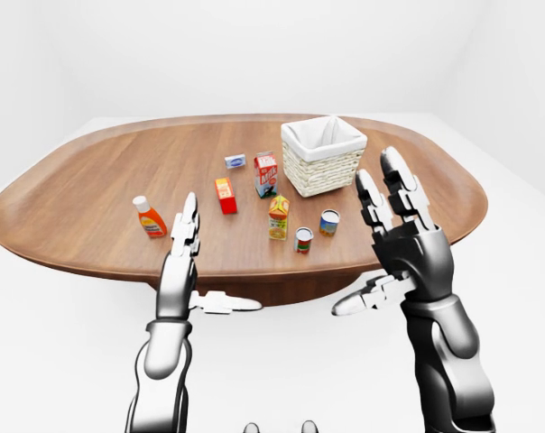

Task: Pick up the orange juice, and put it in the basket.

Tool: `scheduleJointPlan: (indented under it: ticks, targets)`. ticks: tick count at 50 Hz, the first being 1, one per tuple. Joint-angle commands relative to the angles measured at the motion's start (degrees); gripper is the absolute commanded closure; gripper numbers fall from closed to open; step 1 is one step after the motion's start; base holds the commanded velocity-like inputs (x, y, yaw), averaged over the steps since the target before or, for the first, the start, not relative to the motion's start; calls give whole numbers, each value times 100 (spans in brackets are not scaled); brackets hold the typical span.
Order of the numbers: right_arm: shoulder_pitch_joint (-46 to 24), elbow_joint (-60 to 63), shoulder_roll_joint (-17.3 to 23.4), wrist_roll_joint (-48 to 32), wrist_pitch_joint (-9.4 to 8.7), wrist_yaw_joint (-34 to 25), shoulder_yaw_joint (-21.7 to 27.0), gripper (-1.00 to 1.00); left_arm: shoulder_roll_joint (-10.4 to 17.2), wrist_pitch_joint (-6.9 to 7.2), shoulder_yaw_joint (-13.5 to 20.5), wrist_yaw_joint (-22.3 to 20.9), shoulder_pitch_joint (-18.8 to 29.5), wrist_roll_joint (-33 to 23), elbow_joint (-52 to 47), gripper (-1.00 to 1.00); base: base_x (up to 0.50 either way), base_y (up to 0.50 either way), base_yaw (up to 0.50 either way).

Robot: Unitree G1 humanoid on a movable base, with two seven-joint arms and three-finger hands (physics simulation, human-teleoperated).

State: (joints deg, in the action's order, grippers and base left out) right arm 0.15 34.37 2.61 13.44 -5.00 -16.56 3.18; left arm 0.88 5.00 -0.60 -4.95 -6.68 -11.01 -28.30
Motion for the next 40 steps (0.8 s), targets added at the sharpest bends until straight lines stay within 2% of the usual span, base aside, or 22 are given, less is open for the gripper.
scheduleJointPlan:
  ticks: [1, 17, 31, 40]
  targets:
    - [80, 393, -25, 87, 0, -84, -66, -100, -24, 0, -160, -76, -224, -105, -355, -100, 0, 0, 0]
    - [167, 483, -48, 32, 0, -141, -177, -100, -2, 0, -157, -100, -229, -113, -296, -100, 5, -31, 0]
    - [229, 462, -53, 19, 0, -174, -223, -100, -1, 0, -178, -155, -262, -112, -459, -100, 31, -44, 0]
    - [260, 417, -61, -95, 0, -223, -312, -100, -20, 0, -154, -163, -205, 30, -533, -100, 44, -23, 0]
